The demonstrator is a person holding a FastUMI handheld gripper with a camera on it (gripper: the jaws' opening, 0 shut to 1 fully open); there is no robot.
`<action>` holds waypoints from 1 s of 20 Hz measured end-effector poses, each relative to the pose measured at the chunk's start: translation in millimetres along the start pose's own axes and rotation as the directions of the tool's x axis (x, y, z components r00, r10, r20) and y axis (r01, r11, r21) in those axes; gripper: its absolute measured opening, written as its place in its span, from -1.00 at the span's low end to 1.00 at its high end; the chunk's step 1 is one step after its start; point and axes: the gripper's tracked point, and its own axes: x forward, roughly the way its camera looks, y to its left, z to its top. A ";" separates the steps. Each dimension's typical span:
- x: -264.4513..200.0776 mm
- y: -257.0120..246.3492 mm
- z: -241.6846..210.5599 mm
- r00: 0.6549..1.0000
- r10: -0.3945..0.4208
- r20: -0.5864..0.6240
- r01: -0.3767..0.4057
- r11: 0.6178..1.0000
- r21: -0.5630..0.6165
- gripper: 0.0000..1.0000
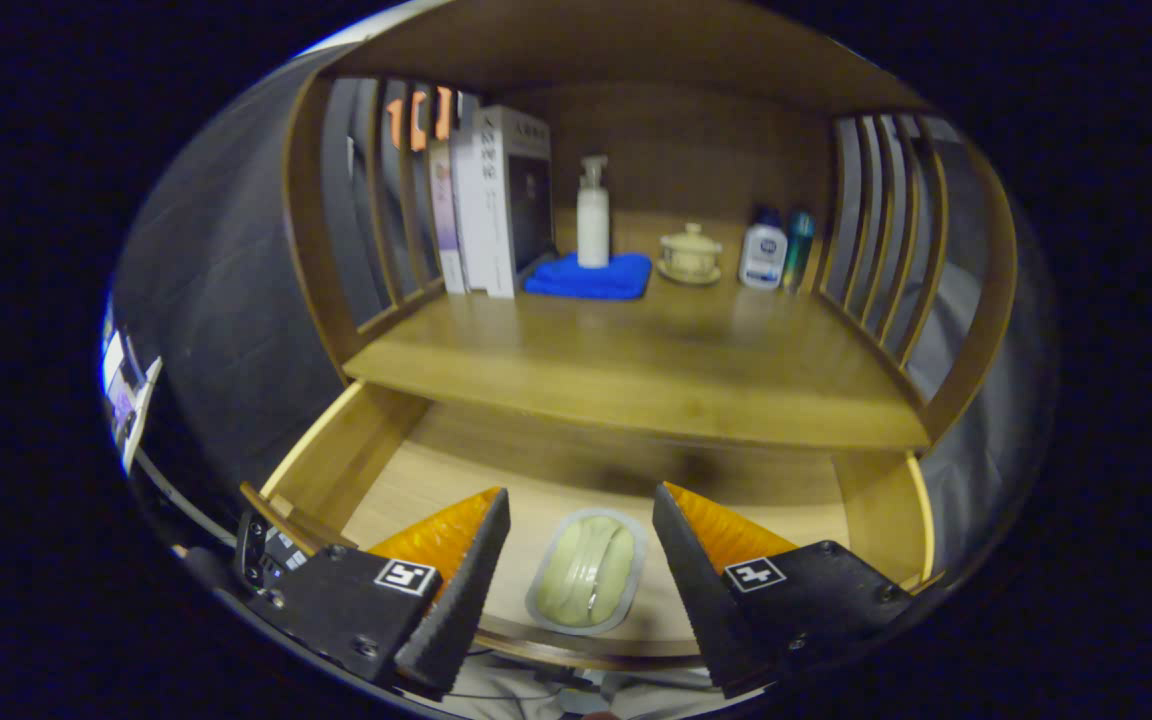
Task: Pull open the drawer, take out the items inside it, and place them on the countertop above the cabinet.
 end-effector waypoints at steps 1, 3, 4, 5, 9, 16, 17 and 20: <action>6.1 -2.4 -10.2 0.998 -0.006 -0.057 0.007 1.000 0.013 0.72; 18.4 -4.4 -19.7 0.993 -0.021 -0.118 0.021 1.000 -0.006 0.67; 23.5 -6.2 -23.4 0.990 -0.046 -0.137 0.043 0.999 -0.024 0.65; 26.8 -9.5 -26.8 0.985 -0.084 -0.152 0.079 0.996 -0.039 0.63; 35.3 -10.9 -40.8 0.965 -0.106 -0.241 0.105 0.994 -0.020 0.36; 46.4 -10.1 -53.3 0.951 -0.090 -0.297 0.098 0.995 0.011 -0.53; 45.6 -9.3 -52.9 0.952 -0.088 -0.295 0.094 0.996 0.007 -0.61; 45.5 -9.6 -51.9 0.955 -0.084 -0.284 0.091 0.996 0.013 -0.67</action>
